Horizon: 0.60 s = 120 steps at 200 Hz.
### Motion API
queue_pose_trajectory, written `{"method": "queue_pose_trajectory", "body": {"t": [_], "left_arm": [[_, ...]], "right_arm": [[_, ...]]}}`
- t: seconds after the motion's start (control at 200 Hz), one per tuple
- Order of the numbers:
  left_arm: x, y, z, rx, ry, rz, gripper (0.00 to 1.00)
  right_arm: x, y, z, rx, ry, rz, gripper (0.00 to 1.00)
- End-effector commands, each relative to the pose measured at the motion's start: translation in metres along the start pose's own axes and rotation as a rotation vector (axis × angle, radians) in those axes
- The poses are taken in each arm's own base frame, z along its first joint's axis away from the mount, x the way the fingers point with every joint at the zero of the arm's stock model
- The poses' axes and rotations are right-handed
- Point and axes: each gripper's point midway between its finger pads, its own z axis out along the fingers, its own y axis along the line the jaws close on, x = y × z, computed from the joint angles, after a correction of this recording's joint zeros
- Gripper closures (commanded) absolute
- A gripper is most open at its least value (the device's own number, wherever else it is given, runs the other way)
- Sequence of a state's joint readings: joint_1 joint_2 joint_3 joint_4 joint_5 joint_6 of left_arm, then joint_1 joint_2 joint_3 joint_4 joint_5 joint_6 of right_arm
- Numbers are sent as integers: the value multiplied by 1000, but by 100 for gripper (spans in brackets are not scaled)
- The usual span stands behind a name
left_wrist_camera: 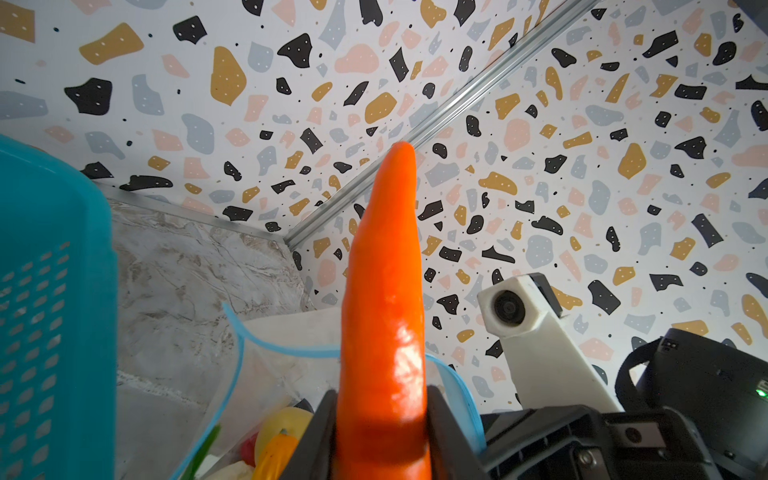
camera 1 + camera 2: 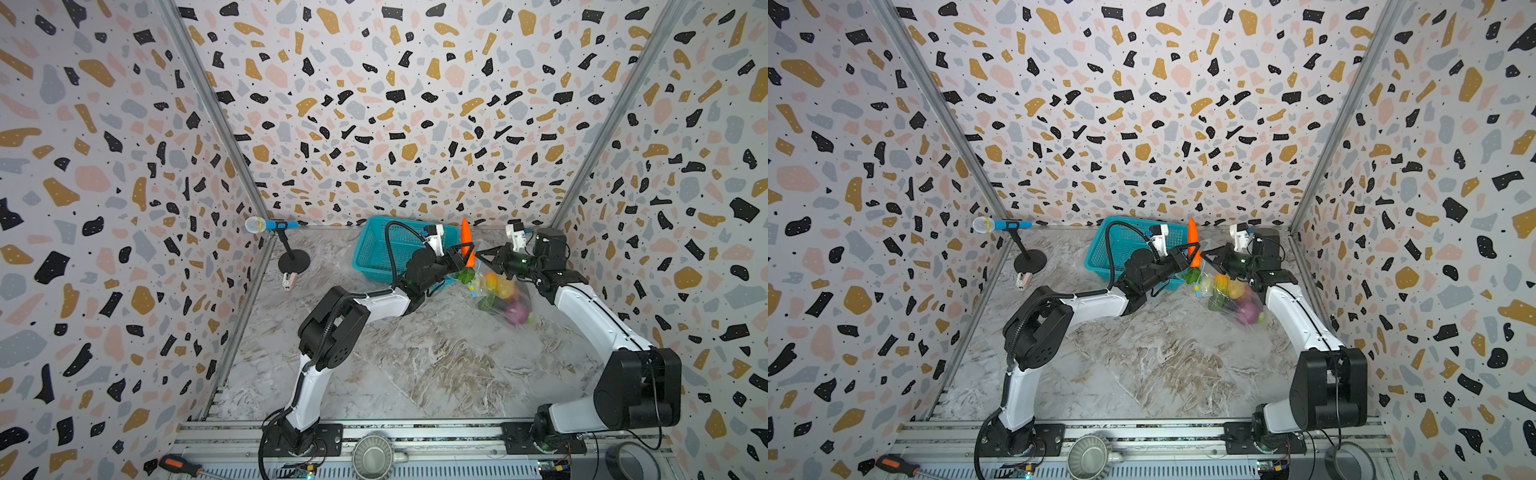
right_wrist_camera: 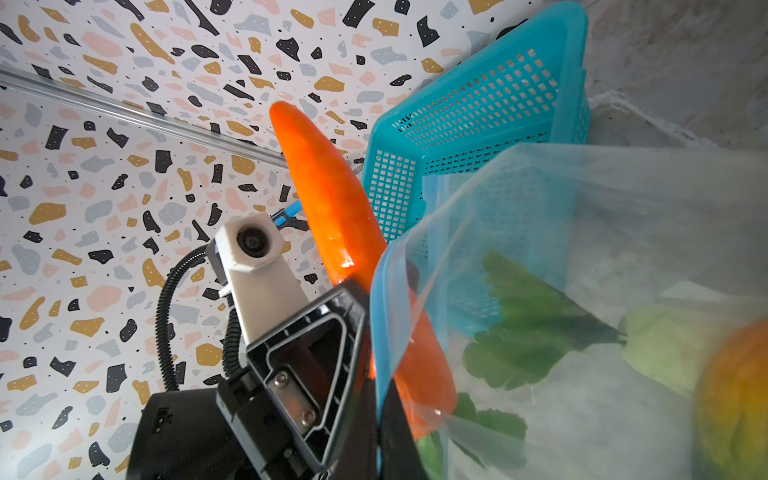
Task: Place the food in the zip-top bag and seal the zipper
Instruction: 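Lower the carrot tip-first into the bag held by the right gripper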
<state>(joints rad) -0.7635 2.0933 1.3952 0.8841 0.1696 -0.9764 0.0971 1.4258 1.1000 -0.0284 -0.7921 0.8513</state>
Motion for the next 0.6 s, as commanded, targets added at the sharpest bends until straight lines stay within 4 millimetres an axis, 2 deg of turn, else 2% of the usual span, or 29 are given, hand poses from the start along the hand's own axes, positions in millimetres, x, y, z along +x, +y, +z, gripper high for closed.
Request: {"method": "queue_pose_trajectory", "body": {"t": [0.0,0.245,0.596], "left_arm": [[-3,-8,-4,12,-23,41,69],[2,-6,-5,-3,-12,65,65],[6,-3,-4,-13,0,65,51]], "right_arm": [[-14,36,-14,-69,-49,-79,99],[-14,36,-13,-70,-48,-77,99],[-15,37,-14,-69,-51,-78,99]]}}
